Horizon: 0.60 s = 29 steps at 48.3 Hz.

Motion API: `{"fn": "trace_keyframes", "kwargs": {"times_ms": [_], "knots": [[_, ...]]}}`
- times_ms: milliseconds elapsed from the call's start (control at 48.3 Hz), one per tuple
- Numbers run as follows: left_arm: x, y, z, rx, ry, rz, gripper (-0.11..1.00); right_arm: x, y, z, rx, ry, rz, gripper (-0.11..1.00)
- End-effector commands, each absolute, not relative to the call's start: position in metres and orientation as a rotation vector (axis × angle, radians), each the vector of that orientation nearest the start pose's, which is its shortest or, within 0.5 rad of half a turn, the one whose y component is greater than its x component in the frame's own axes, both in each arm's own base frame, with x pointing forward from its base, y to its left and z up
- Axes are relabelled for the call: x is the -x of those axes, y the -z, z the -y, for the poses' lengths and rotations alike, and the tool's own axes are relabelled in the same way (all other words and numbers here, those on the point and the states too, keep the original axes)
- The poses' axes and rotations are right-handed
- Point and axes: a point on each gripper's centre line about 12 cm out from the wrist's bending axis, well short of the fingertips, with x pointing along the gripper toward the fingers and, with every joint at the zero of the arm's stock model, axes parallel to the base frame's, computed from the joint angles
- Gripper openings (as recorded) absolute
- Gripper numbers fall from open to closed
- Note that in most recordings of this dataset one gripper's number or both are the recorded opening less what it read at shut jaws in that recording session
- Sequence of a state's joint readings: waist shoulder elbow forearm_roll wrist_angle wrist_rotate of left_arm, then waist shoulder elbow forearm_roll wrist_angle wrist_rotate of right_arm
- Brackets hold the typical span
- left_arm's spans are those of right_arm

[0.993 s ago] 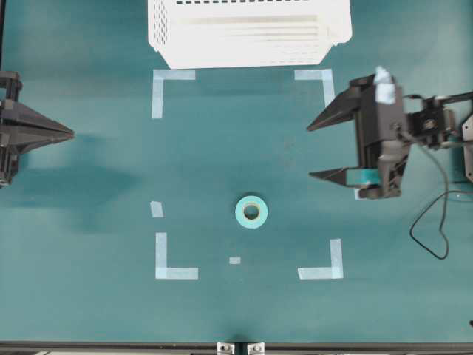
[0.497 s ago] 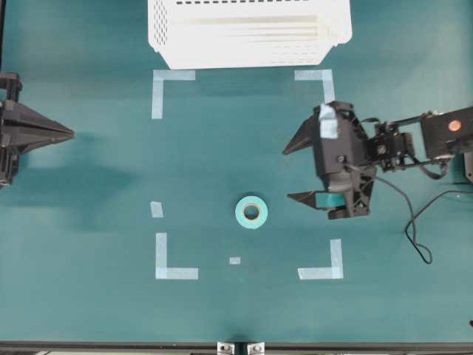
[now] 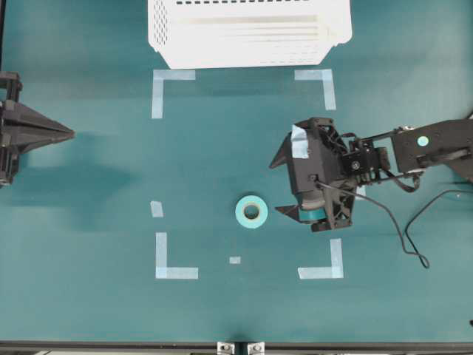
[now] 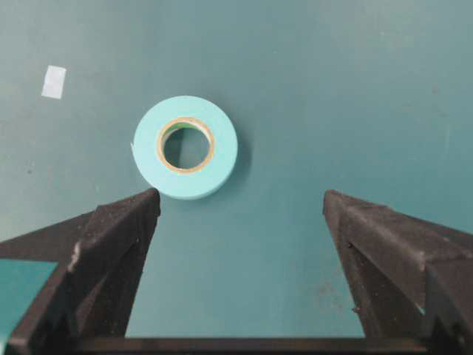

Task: Put the tape into the white basket.
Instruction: 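Move the right gripper left toward the light-blue tape roll, then lower the open right gripper over the tape roll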

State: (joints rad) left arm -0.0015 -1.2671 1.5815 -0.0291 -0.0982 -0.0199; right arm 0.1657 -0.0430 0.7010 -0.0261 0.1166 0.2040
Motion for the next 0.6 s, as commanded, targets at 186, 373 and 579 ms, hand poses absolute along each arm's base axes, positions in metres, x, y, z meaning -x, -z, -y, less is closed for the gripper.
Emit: {"fn": "trace_keyframes", "kwargs": {"times_ms": [186, 373, 579], "knots": [[-0.134, -0.16, -0.001, 0.047, -0.009, -0.205, -0.11, -0.374, -0.161, -0.073, -0.099, -0.107, -0.796, 0.97], [-0.134, -0.16, -0.001, 0.047, -0.009, -0.205, -0.11, -0.381, -0.152, -0.077, -0.109, -0.103, -0.817, 0.97], [-0.134, -0.16, -0.001, 0.047, -0.011, -0.205, -0.11, -0.386, -0.145, -0.079, -0.109, -0.104, -0.831, 0.97]]}}
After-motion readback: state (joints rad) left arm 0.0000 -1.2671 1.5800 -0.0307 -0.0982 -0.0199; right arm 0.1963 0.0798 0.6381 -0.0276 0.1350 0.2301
